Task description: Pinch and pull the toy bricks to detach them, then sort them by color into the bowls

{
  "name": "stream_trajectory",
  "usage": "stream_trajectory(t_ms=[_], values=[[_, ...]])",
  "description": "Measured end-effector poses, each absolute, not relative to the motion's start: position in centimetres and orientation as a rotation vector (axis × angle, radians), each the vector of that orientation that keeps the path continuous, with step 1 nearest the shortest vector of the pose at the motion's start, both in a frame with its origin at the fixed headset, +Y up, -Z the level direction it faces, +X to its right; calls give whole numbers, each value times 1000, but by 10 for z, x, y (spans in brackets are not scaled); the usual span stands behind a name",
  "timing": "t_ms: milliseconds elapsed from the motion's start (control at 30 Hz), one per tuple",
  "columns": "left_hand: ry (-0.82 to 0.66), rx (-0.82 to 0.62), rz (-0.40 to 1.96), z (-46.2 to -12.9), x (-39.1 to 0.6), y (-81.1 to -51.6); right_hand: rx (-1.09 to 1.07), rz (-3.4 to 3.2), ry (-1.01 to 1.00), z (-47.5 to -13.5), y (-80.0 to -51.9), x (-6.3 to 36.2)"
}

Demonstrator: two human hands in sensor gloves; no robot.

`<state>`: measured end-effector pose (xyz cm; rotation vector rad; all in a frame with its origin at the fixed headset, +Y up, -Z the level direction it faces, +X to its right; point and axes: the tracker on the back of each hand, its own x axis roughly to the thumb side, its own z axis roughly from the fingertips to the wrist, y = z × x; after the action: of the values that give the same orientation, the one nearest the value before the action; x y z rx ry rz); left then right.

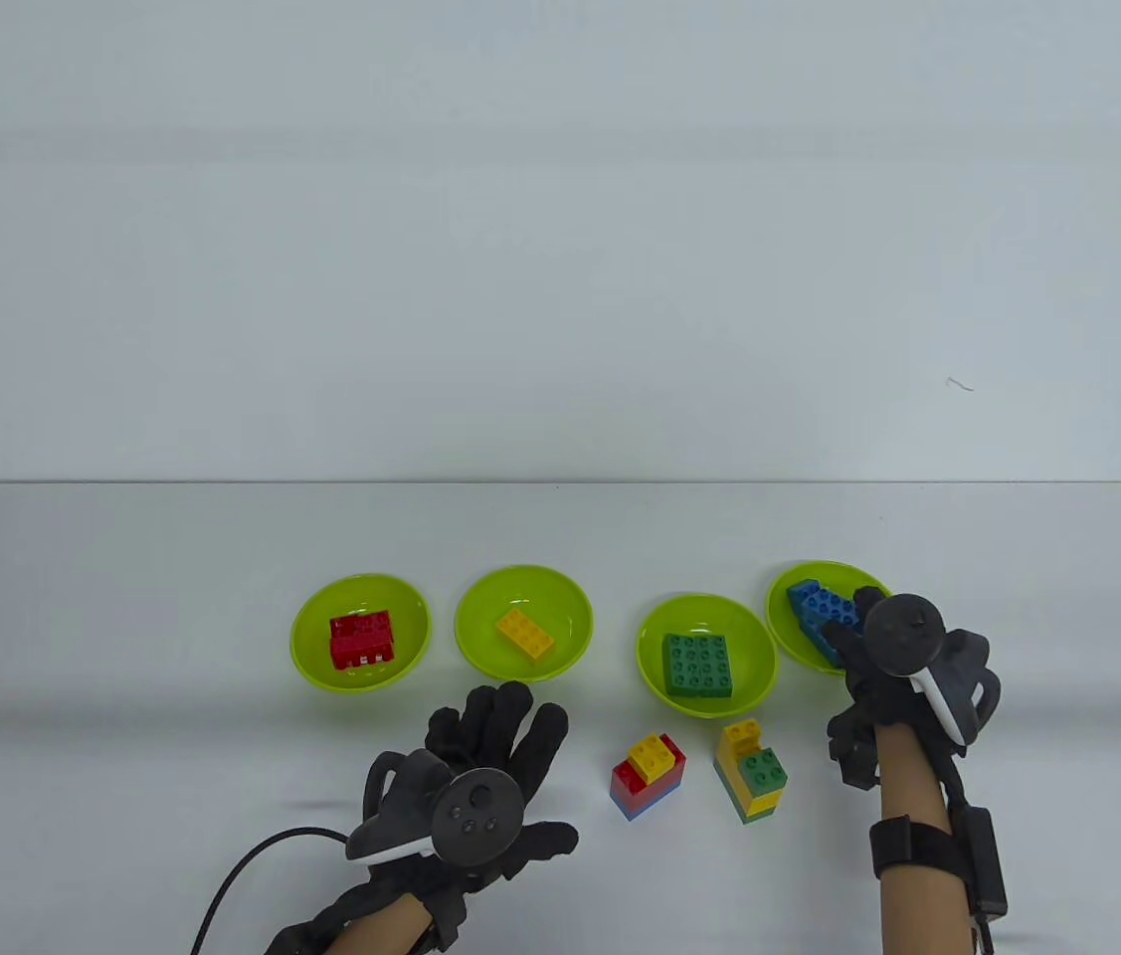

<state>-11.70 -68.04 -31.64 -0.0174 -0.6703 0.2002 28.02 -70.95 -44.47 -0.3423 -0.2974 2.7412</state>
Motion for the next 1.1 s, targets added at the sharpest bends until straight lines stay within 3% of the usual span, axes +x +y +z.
stream_trajectory(t_ms=[267, 433, 667, 833, 1100], values=[[-671, 0, 211, -317, -117, -679, -294, 2721, -252, -445, -719, 273], [-668, 15, 219, -317, -119, -677, -108, 2664, -320, -424, -685, 262], [-656, 34, 246, -319, -124, -672, 238, 2586, -287, -359, -644, 230], [-658, 23, 256, -320, -122, -673, 460, 2672, -241, -328, -649, 199], [-653, -26, 254, -322, -122, -686, 589, 2672, -151, -309, -669, 172]])
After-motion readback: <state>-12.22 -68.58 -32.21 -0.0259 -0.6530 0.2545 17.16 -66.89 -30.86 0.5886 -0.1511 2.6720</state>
